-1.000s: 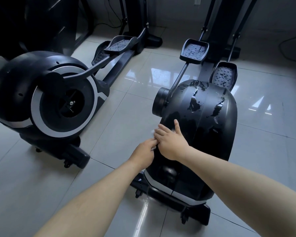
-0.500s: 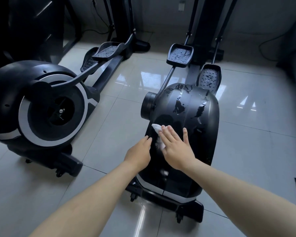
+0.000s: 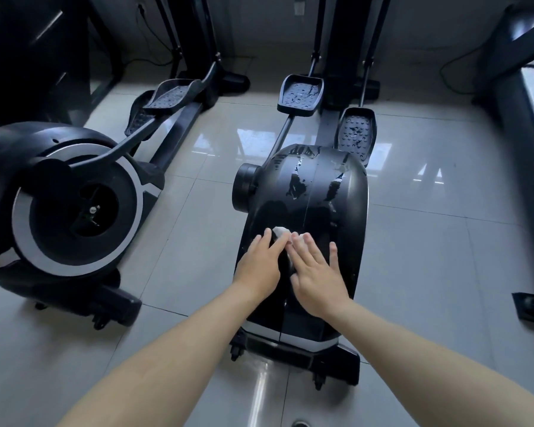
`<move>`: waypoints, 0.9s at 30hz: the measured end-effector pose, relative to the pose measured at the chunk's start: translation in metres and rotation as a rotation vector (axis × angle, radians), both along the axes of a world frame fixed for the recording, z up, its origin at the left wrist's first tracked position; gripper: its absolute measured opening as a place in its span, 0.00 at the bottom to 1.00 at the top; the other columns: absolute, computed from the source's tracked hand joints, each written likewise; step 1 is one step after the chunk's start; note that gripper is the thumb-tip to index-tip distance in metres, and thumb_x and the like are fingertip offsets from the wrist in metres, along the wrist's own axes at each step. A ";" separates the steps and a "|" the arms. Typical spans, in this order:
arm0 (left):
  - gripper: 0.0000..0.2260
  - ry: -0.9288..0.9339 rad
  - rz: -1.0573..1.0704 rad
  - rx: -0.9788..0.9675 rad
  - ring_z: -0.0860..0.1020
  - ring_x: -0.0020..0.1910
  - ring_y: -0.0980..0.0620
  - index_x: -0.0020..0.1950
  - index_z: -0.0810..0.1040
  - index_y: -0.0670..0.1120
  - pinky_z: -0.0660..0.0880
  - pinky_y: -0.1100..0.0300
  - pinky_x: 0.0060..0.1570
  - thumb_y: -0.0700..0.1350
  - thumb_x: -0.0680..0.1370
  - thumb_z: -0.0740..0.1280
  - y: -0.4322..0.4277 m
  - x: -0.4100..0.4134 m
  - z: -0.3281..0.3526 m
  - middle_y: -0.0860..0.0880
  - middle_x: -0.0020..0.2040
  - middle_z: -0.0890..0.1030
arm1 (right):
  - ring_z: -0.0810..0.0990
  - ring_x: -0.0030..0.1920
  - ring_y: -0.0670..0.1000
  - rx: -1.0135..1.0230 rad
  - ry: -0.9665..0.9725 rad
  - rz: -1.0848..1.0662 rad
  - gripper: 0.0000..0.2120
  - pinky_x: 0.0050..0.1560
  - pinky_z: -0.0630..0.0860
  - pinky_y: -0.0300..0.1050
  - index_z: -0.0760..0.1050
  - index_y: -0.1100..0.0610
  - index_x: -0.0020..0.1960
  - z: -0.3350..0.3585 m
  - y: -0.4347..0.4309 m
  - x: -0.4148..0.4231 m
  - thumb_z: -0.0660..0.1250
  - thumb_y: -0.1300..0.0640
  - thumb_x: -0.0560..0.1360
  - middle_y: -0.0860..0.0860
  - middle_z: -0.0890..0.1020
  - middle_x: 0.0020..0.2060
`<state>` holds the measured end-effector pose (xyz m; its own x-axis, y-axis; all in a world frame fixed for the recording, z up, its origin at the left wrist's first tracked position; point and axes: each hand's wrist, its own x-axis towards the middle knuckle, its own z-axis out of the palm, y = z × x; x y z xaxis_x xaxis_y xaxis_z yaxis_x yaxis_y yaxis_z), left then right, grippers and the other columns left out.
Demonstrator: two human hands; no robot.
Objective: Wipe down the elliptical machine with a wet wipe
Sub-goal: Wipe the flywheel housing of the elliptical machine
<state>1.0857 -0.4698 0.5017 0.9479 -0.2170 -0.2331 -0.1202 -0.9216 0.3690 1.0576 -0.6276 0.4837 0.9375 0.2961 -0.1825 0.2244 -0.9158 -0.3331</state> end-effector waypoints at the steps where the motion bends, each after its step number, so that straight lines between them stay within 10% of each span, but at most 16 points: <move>1: 0.33 0.005 -0.002 0.023 0.52 0.82 0.44 0.83 0.53 0.58 0.67 0.50 0.74 0.34 0.82 0.56 -0.003 0.001 0.002 0.46 0.84 0.52 | 0.30 0.79 0.46 -0.026 -0.012 0.024 0.34 0.75 0.25 0.62 0.34 0.47 0.82 -0.001 -0.004 0.000 0.49 0.54 0.83 0.43 0.33 0.81; 9: 0.35 0.002 0.030 0.143 0.49 0.82 0.39 0.84 0.51 0.53 0.65 0.48 0.75 0.31 0.80 0.57 -0.019 -0.003 -0.002 0.41 0.83 0.46 | 0.38 0.82 0.49 0.086 0.047 -0.278 0.35 0.78 0.37 0.62 0.42 0.50 0.83 0.009 -0.033 0.031 0.54 0.56 0.81 0.48 0.37 0.82; 27: 0.29 -0.185 -0.158 0.081 0.52 0.82 0.48 0.83 0.53 0.42 0.51 0.59 0.80 0.33 0.82 0.56 -0.039 0.000 -0.001 0.46 0.84 0.52 | 0.34 0.81 0.47 0.053 0.097 -0.154 0.35 0.78 0.33 0.61 0.39 0.52 0.83 0.014 -0.054 0.010 0.52 0.58 0.81 0.46 0.37 0.82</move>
<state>1.0857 -0.5090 0.5007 0.9319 -0.3535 -0.0815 -0.3237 -0.9117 0.2531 1.0680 -0.6818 0.4977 0.9514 0.1617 -0.2622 0.0471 -0.9175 -0.3951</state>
